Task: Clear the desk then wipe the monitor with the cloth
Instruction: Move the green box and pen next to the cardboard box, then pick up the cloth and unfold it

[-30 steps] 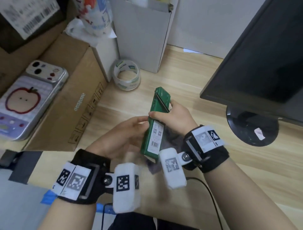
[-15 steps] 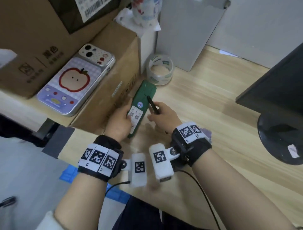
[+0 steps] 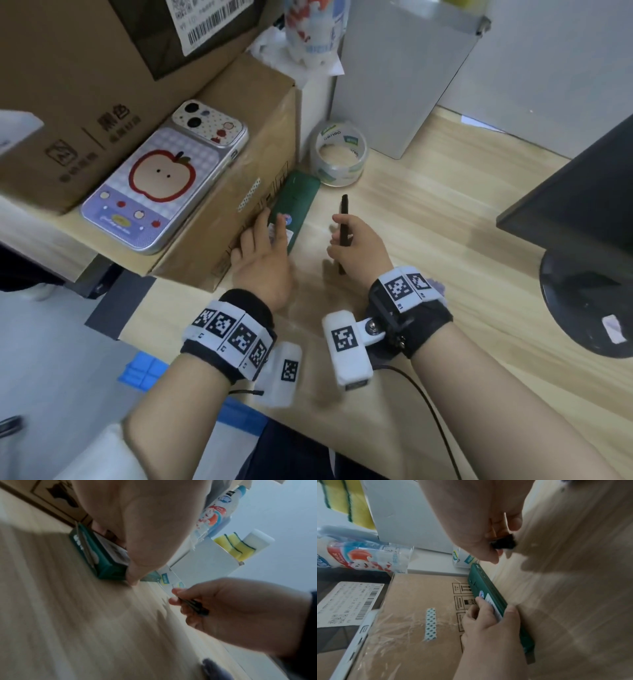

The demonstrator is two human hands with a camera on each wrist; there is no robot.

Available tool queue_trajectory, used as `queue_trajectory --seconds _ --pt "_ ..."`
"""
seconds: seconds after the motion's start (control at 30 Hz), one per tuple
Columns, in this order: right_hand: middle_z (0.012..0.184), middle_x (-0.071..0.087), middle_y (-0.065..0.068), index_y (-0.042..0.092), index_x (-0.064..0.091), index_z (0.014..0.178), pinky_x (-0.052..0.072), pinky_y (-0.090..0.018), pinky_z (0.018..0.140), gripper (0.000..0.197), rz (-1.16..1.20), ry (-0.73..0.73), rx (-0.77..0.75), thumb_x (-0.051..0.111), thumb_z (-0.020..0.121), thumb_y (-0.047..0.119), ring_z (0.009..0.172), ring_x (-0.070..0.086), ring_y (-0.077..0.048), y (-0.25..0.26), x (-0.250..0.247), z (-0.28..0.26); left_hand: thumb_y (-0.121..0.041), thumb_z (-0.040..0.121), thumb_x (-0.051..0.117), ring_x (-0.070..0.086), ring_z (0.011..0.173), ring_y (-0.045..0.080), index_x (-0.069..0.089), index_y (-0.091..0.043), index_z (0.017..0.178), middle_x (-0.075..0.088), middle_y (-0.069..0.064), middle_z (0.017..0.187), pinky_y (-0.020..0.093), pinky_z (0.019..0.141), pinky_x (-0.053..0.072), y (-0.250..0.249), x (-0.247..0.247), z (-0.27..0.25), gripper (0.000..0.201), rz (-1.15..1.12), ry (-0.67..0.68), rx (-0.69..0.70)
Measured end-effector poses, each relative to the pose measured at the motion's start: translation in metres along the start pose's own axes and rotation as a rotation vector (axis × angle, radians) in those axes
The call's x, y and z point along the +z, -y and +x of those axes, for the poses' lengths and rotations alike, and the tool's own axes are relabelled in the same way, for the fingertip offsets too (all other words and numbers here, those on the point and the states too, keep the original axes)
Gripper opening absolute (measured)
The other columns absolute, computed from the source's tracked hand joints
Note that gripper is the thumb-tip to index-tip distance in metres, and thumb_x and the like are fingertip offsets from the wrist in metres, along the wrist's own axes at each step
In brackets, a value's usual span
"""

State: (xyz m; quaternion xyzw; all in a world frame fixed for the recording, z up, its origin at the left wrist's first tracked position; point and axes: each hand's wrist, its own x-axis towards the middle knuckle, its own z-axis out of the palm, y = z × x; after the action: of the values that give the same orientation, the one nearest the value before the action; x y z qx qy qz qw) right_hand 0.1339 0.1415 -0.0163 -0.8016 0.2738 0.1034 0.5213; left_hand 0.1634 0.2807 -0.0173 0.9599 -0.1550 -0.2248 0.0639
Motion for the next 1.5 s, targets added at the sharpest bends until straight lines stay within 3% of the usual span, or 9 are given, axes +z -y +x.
queue_trajectory --seconds 0.27,0.43,0.6,0.73,0.83,1.03,1.2,1.33,1.5 --pt "0.124 0.039 -0.011 0.012 0.046 0.124 0.042 -0.021 0.084 0.055 -0.183 0.104 -0.062 0.072 0.075 0.009 0.096 0.053 -0.022 0.005 0.015 0.007 -0.025 0.089 0.042 0.023 0.129 0.034 -0.001 -0.011 0.147 0.008 0.013 0.149 0.04 0.1 0.033 -0.001 -0.007 0.002 0.073 0.126 -0.02 0.009" --pt "0.117 0.053 -0.011 0.012 0.051 0.123 0.036 -0.02 0.082 0.049 -0.361 0.146 -0.125 0.069 0.078 0.009 0.106 0.054 -0.024 0.007 0.016 0.014 -0.03 0.085 0.049 0.014 0.134 0.03 0.005 -0.017 0.147 0.004 0.008 0.147 0.04 0.107 0.027 0.002 -0.024 0.003 0.077 -0.106 0.137 0.013" --pt "0.114 0.053 -0.012 0.016 0.051 0.126 0.04 -0.023 0.09 0.051 -0.287 0.128 -0.194 0.062 0.079 0.0 0.093 0.053 -0.02 0.005 -0.008 0.002 -0.014 0.083 0.056 0.03 0.127 0.022 0.033 -0.016 0.139 0.021 0.005 0.135 0.027 0.106 0.025 -0.014 -0.029 -0.004 0.061 -0.485 0.028 0.079" --pt "0.096 0.053 -0.001 0.023 0.058 0.113 0.053 -0.023 0.065 0.043 0.01 -0.028 -0.21 0.065 0.078 -0.001 0.065 0.056 -0.014 -0.009 -0.052 -0.028 -0.013 0.087 0.055 0.057 0.1 0.017 0.049 -0.015 0.128 0.056 0.002 0.109 0.023 0.086 0.044 -0.037 -0.025 -0.013 0.042 -0.857 0.233 0.024" --pt "0.086 0.054 0.006 0.029 0.059 0.098 0.046 -0.02 0.069 0.041 0.136 -0.152 -0.123 0.063 0.076 -0.005 0.062 0.05 -0.006 -0.041 -0.088 -0.058 -0.014 0.088 0.055 0.056 0.08 0.005 0.054 -0.019 0.115 0.061 -0.005 0.091 0.009 0.064 0.044 -0.056 -0.013 -0.022 0.027 -0.955 0.357 -0.014" --pt "0.08 0.058 0.004 0.021 0.058 0.095 0.044 -0.025 0.072 0.035 -0.075 -0.17 0.197 0.077 0.068 0.01 0.073 0.055 -0.014 -0.103 -0.111 -0.093 -0.009 0.073 0.071 0.056 0.102 0.018 0.05 -0.024 0.114 0.057 0.0 0.113 0.032 0.084 0.048 -0.102 0.019 -0.032 0.048 -0.886 0.466 0.064" --pt "0.091 0.064 -0.002 0.015 0.061 0.097 0.042 -0.027 0.072 0.038 -0.235 -0.069 0.212 0.079 0.064 0.021 0.085 0.058 -0.021 -0.114 -0.097 -0.096 -0.007 0.065 0.078 0.046 0.124 0.025 0.025 -0.013 0.143 0.043 0.009 0.138 0.026 0.095 0.038 -0.133 0.033 -0.027 0.095 -0.718 0.379 0.108" --pt "0.066 0.058 0.003 0.023 0.059 0.061 0.045 -0.036 0.069 0.021 -0.001 -0.094 0.203 0.076 0.066 0.01 0.07 0.054 -0.019 -0.123 -0.109 -0.106 0.0 0.073 0.072 0.06 0.084 0.019 0.063 -0.009 0.091 0.063 0.003 0.084 0.018 0.071 0.048 -0.147 0.026 -0.025 0.023 -0.833 0.466 0.135" --pt "0.076 0.063 -0.006 0.014 0.064 0.073 0.045 -0.019 0.067 0.025 0.277 -0.155 0.089 0.074 0.066 -0.007 0.066 0.055 -0.005 -0.127 -0.16 -0.141 0.004 0.078 0.062 0.051 0.057 -0.006 0.056 -0.017 0.077 0.057 -0.004 0.071 0.011 0.061 0.041 -0.171 -0.006 -0.042 0.022 -0.999 0.516 0.54"
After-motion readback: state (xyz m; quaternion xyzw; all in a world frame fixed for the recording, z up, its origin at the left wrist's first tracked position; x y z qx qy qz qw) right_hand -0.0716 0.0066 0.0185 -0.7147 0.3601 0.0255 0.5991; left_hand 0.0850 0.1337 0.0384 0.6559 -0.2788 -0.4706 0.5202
